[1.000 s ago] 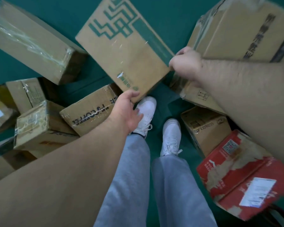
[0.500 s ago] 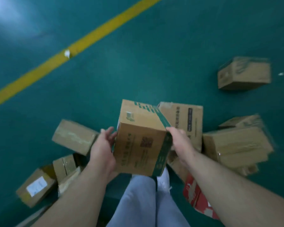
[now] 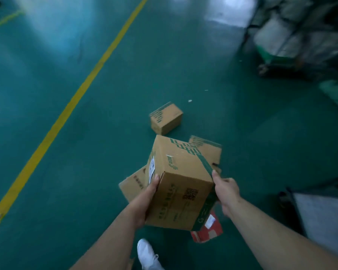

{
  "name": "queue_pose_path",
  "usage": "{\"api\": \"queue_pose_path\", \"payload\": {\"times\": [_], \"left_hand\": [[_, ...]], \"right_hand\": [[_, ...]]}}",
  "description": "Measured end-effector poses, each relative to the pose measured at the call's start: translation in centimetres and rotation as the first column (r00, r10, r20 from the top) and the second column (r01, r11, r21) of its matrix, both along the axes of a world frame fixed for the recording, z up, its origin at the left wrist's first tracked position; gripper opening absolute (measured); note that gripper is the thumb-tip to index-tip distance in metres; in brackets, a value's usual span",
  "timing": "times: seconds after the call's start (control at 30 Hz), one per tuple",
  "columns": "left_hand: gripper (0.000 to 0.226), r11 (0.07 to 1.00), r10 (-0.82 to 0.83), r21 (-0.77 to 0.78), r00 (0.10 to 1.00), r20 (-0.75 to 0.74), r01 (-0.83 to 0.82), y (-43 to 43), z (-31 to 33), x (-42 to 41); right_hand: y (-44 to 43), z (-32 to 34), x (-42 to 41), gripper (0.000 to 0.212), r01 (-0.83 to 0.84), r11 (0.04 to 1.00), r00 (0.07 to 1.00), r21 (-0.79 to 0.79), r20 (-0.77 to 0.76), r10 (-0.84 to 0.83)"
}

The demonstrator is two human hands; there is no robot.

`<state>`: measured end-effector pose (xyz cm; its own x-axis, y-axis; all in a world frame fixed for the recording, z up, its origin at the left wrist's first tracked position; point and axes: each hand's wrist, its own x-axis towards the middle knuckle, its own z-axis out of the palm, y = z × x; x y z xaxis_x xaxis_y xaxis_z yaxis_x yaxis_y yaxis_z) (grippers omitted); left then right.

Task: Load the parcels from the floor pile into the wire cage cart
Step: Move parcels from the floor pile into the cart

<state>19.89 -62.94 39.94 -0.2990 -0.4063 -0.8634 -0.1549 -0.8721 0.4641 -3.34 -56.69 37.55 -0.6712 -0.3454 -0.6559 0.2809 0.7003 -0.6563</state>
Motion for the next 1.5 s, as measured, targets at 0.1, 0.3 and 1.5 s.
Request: {"api": "queue_pose_path", "payload": {"times": [0.1, 0.3, 1.5], "left_hand": [[0.065, 0.987, -0.140, -0.065, 0.985, 0.102, 0.147, 2.6, 0.3, -8.0], [0.062, 0.905, -0.379, -0.139, 0.911, 0.163, 0.401, 12.1, 1.2, -24.7], [0.030, 0.175, -0.980, -0.176, 0.189, 0.064, 0.969, 55.6, -3.5, -84.7]], "right_hand": [[6.3, 1.5, -6.7, 0.044, 0.150, 0.989, 0.988, -0.008, -0.036, -0.150], [23.2, 2.6, -20.0, 0.043, 0.445, 0.895, 0.895, -0.018, 0.000, -0.445], [70.7, 2.9, -51.5, 0.036, 0.962, 0.272, 0.258, -0.020, 0.390, -0.884]]}}
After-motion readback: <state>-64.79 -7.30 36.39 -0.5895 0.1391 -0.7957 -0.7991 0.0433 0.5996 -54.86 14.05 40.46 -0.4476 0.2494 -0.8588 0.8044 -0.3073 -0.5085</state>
